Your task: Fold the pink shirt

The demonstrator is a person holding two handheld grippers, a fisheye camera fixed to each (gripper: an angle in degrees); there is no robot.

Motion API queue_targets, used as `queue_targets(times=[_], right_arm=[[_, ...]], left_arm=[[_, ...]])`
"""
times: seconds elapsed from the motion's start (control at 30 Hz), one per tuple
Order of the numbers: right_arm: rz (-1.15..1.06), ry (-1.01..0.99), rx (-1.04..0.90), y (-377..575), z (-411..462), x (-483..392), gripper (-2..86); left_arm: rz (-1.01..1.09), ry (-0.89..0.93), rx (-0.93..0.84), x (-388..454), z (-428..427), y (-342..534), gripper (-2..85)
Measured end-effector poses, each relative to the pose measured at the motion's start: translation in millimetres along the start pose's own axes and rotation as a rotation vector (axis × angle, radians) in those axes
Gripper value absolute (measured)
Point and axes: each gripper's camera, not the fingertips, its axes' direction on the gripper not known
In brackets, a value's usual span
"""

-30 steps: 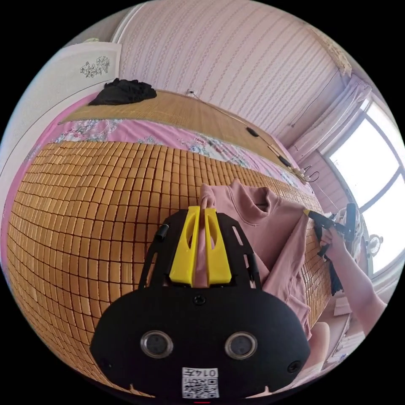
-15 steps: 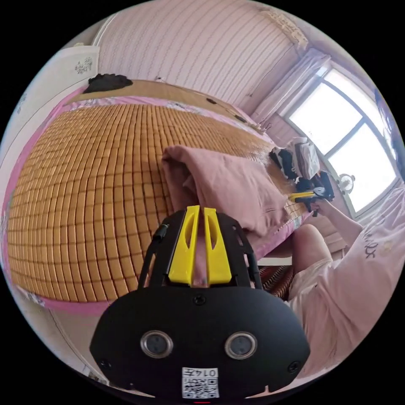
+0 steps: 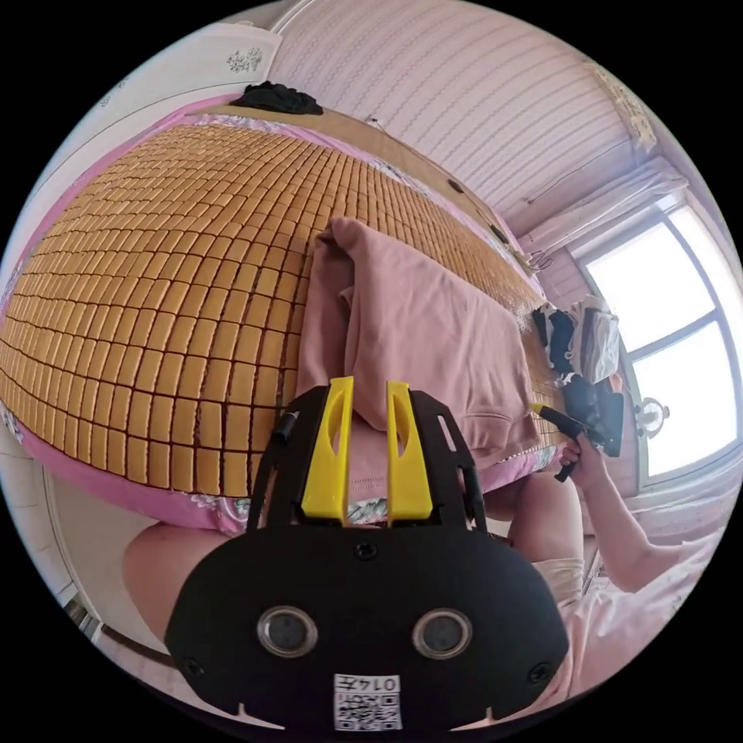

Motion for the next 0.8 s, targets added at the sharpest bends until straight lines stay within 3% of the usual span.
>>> queue_targets(times=[0.13,0.27,0.4,0.57,0.67,0.8], right_arm=[[-0.034,-0.086,0.082,7,-28,-15,3.2],[-0.055,-0.160,0.103,11,-55,-30,2.5],[-0.132,-0.056,-0.006,10,-44,-57,2.5],[-0.103,0.028,-0.068,8,3,-90,3.3],[-0.142,0.117,-0.044,11,-4,-120,3.9],[-0.302,0.540,-0.119,-1,-9,-186,0.9]], left_arm=[[0.060,0.012,-0.053,17,-4,-5,0.2],[0.115,0.071,0.031,35,-42,11,-0.8],[0.155,0.050,0.029,45,-53,38,-0.9],[0.031,0.054,-0.034,39,-10,57,-0.6],[0.061,0.017,0.038,59,-23,67,0.1],[0.384,-0.320,0.153,133,-55,91,-0.2]])
